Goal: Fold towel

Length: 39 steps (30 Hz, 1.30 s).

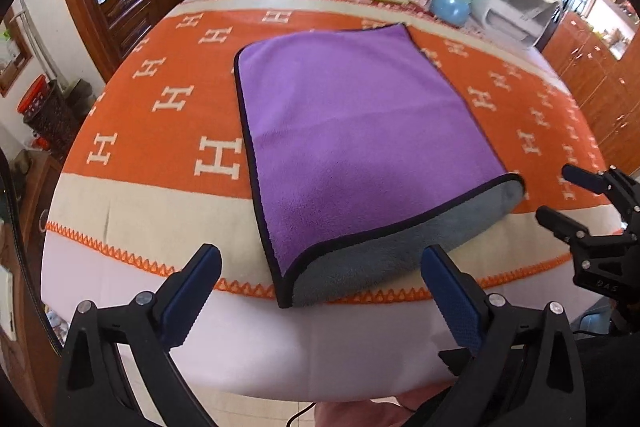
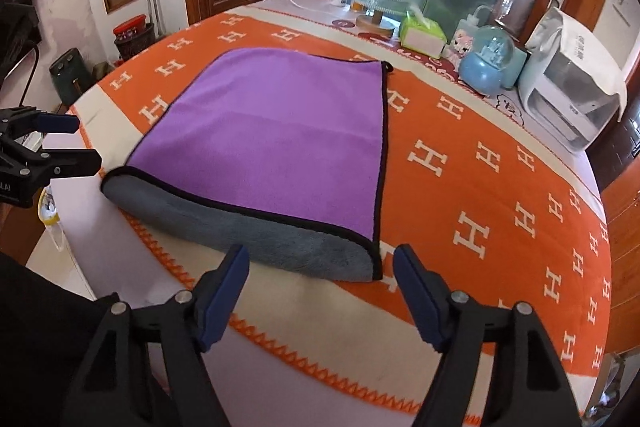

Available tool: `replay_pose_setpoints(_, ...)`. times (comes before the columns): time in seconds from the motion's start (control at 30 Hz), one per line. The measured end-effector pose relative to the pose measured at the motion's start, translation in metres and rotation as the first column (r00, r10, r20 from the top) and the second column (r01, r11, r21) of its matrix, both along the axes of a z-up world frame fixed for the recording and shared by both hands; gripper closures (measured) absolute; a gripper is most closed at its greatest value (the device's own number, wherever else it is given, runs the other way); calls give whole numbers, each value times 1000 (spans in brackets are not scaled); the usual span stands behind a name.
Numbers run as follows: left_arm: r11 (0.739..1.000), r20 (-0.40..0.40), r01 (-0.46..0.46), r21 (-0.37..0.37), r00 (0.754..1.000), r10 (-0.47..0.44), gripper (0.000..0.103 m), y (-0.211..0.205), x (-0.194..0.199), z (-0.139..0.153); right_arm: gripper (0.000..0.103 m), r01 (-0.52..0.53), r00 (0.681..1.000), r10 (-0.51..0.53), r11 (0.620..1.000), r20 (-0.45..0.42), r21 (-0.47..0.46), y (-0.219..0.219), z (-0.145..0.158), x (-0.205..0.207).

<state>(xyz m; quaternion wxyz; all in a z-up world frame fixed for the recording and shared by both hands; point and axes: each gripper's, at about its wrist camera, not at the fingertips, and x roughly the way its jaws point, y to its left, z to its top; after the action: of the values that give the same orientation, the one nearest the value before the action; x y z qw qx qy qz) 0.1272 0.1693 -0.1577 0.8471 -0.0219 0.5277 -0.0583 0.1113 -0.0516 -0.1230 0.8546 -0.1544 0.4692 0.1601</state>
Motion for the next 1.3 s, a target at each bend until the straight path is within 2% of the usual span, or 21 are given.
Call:
replay_pose_setpoints(0.3,999,-77,-16,50,997,19,6,-11,23,-31,33,-63,997,64,998,-46,17,-13,-26,22)
replay_pose_setpoints(0.63,998,-163,-32,50,986,40,10,-12,37,-58,43,-58,988,67,996,-136,69,-27,-48,42)
replay_pose_setpoints(0.9,998,-200,-61,10,978,62,29,-5,34,-66,58,-64,985,75,995,-157,71,-26,-53,44)
replay_pose_setpoints(1.1,996,-193,-90,-20,977,85,41,3,30,-63,67,-48,988,56,997,-146,58,-29,-52,43)
replay_pose_setpoints(1.23,995,-195,-92,-24,977,85,51,5,25,-62,75,-39,990,44,998,-134,43,-30,-52,41)
replay_pose_setpoints(1.3,995,-195,-94,-29,977,87,60,6,23,-61,78,-32,991,37,999,-130,40,-31,-51,41)
